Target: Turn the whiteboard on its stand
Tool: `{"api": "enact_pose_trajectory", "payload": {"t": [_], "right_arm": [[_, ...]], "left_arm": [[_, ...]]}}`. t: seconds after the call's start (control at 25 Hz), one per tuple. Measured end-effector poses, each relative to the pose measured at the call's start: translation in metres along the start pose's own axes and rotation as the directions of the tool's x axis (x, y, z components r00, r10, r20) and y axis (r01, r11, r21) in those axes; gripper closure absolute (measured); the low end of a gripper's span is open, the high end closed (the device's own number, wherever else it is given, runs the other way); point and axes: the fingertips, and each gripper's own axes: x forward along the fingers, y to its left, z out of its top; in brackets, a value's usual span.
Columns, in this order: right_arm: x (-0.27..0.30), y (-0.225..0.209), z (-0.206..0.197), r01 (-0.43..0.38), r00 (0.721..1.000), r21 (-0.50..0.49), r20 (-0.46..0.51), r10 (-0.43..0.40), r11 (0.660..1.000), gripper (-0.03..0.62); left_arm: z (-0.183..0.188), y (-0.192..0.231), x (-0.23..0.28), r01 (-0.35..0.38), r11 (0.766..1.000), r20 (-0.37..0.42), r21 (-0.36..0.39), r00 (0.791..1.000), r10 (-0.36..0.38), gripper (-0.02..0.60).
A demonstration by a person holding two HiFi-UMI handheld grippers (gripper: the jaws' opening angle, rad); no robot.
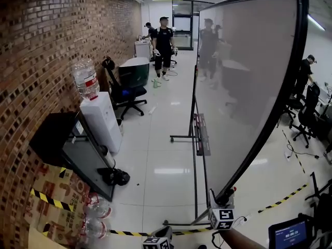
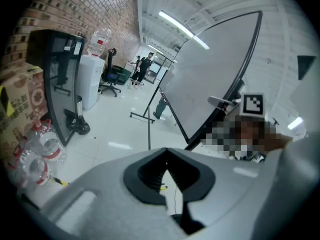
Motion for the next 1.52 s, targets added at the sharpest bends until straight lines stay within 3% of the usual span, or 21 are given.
{"api": "enact_pose_trajectory", "payload": {"t": [0.24, 0.4, 0.48, 0.6, 0.8, 1.0, 1.4, 1.52], "right_arm": [[-0.052, 0.007, -0.022, -0.167, 0.983, -0.027, -0.084, 0.164, 0.986, 0.391], [-0.093, 0.010, -0.043, -0.281, 0.942, 0.104, -0.157, 0.295, 0.954, 0.481], [-0.106, 0.015, -0.047, -0.333, 0.920, 0.130, -0.173, 0.352, 0.934, 0.491], [-0.119, 0.029, -0.041, -0.424, 0.888, 0.103, -0.150, 0.436, 0.900, 0.493], [-0.126, 0.065, 0.005, -0.567, 0.821, 0.074, -0.038, 0.570, 0.820, 0.493], [-0.125, 0.089, 0.032, -0.626, 0.779, 0.089, 0.025, 0.626, 0.775, 0.493], [-0.125, 0.117, 0.044, -0.685, 0.729, 0.055, 0.047, 0.683, 0.727, 0.494], [-0.127, 0.114, 0.046, -0.689, 0.725, 0.043, 0.052, 0.687, 0.724, 0.494]], "left_arm": [[0.023, -0.024, 0.007, -0.017, 0.997, 0.025, 0.079, 1.000, 0.015, 0.575], [0.017, -0.049, 0.019, 0.004, 0.995, -0.001, 0.101, 1.000, -0.004, 0.575], [0.012, -0.059, 0.024, 0.018, 0.993, -0.015, 0.117, 1.000, -0.016, 0.575], [0.008, -0.067, 0.025, 0.025, 0.991, -0.023, 0.128, 0.999, -0.022, 0.575], [0.006, -0.064, 0.018, -0.006, 0.992, -0.012, 0.124, 1.000, 0.008, 0.575], [0.005, -0.050, 0.002, -0.053, 0.993, 0.014, 0.106, 0.999, 0.051, 0.575], [0.000, -0.026, -0.031, -0.131, 0.990, 0.063, 0.050, 0.990, 0.128, 0.575], [0.002, -0.030, -0.029, -0.133, 0.990, 0.063, 0.053, 0.990, 0.130, 0.575]]}}
